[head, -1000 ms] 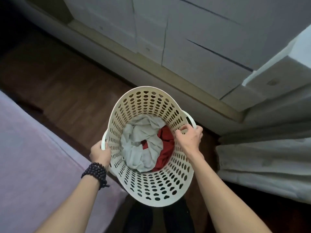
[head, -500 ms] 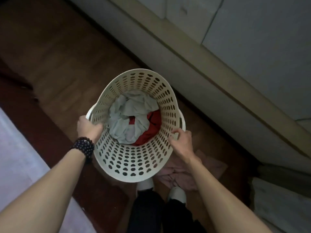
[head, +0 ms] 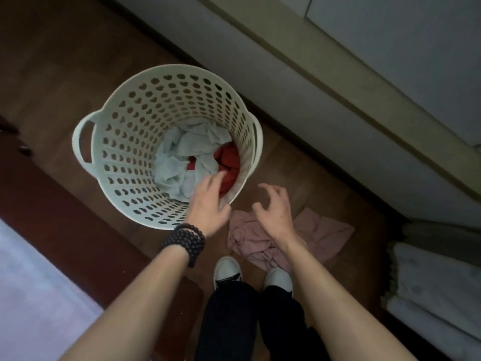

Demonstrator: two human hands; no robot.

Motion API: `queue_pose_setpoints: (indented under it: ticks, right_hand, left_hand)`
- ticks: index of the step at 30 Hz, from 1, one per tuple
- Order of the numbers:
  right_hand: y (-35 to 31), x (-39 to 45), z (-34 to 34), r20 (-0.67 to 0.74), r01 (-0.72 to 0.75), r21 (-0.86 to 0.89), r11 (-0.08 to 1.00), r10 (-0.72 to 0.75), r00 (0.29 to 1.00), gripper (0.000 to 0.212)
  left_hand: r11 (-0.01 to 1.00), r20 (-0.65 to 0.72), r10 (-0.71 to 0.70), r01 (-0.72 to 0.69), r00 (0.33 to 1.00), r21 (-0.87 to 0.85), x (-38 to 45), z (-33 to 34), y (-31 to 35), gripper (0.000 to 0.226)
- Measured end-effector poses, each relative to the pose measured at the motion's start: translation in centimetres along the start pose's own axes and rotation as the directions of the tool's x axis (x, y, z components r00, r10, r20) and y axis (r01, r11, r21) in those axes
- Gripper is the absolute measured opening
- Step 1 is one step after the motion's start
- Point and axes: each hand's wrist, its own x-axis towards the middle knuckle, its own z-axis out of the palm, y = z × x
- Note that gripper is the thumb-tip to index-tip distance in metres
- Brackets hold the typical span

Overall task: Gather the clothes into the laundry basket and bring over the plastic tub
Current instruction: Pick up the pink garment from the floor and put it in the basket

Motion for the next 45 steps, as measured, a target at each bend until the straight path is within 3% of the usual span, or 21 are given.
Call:
queue_pose_setpoints:
  ticks: [6, 10, 14, 17, 19, 21, 23, 25, 26, 29, 32, 35, 40, 45]
  right_hand:
    - [7.9, -3.6, -0.2, -0.004, -0.157, 0.029, 0.987, 0.157, 0.988, 0.048]
    - [17.5, -4.4, 2.6, 0.031, -0.36, 0.01, 0.933, 0.359, 0.933, 0.05]
    - [29.0, -1.8, 6.3, 0.062, -0.497, 0.008, 0.868, 0.496, 0.866, 0.085]
    - [35.6, 1.6, 8.9, 0.044, -0.519, -0.066, 0.852, 0.522, 0.852, 0.096]
    - [38.6, 3.6, 10.6, -0.03, -0.52, -0.099, 0.848, 0.52, 0.854, 0.089]
    - [40.7, 5.1, 11.7, -0.089, -0.497, -0.1, 0.862, 0.49, 0.867, 0.061]
    - [41.5, 5.5, 11.6, -0.138, -0.482, -0.019, 0.876, 0.475, 0.869, 0.028]
    - [40.3, 5.0, 10.6, -0.175, -0.463, 0.136, 0.876, 0.482, 0.859, 0.007]
    - [39.4, 4.5, 9.8, -0.2, -0.44, 0.199, 0.876, 0.476, 0.857, 0.007]
    - [35.0, 2.0, 5.8, -0.221, -0.388, 0.363, 0.847, 0.483, 0.847, 0.01]
    - [28.3, -1.3, 0.4, -0.275, -0.293, 0.496, 0.817, 0.468, 0.84, 0.025]
    - [19.1, -3.7, -4.0, -0.329, -0.145, 0.584, 0.799, 0.396, 0.858, 0.024]
    - [1.6, -7.7, -8.9, -0.374, 0.091, 0.615, 0.783, 0.189, 0.908, 0.018]
    - [-13.4, -11.7, -12.2, -0.505, 0.307, 0.596, 0.742, 0.049, 0.862, 0.019]
  left_hand:
    - [0.986, 0.075, 0.042, -0.03, 0.996, -0.162, -3.7, 9.1, 1.9, 0.061]
    - [0.961, 0.297, -0.088, 0.16, 0.951, -0.228, -5.2, 18.0, -0.9, 0.057]
    - [0.928, 0.452, -0.284, 0.36, 0.845, -0.09, -2.5, 28.3, -6.7, 0.07]
    - [0.916, 0.412, -0.393, 0.391, 0.822, 0.093, 0.4, 34.2, -10.0, 0.087]
    - [0.899, 0.341, -0.438, 0.417, 0.832, 0.136, 2.0, 37.3, -11.3, 0.104]
    - [0.879, 0.353, -0.471, 0.464, 0.808, 0.111, 3.1, 40.1, -11.8, 0.106]
    - [0.869, 0.432, -0.461, 0.493, 0.775, 0.043, 3.3, 41.7, -11.2, 0.074]
    - [0.826, 0.463, -0.463, 0.557, 0.756, -0.084, 2.9, 41.3, -9.9, 0.021]
    - [0.79, 0.473, -0.453, 0.586, 0.755, -0.178, 2.5, 40.5, -9.0, 0.008]
    - [0.687, 0.411, -0.425, 0.583, 0.807, -0.435, 1.1, 34.6, -5.6, 0.026]
    - [0.619, 0.361, -0.37, 0.517, 0.856, -0.592, -0.8, 26.4, -0.9, 0.017]
    - [0.529, 0.332, -0.332, 0.465, 0.883, -0.71, -2.4, 18.1, 4.4, 0.01]
    - [0.36, 0.225, -0.297, 0.327, 0.928, -0.874, -4.3, 3.3, 12.0, 0.01]
    - [0.248, 0.072, -0.244, 0.134, 0.967, -0.959, -7.4, -11.4, 15.8, 0.022]
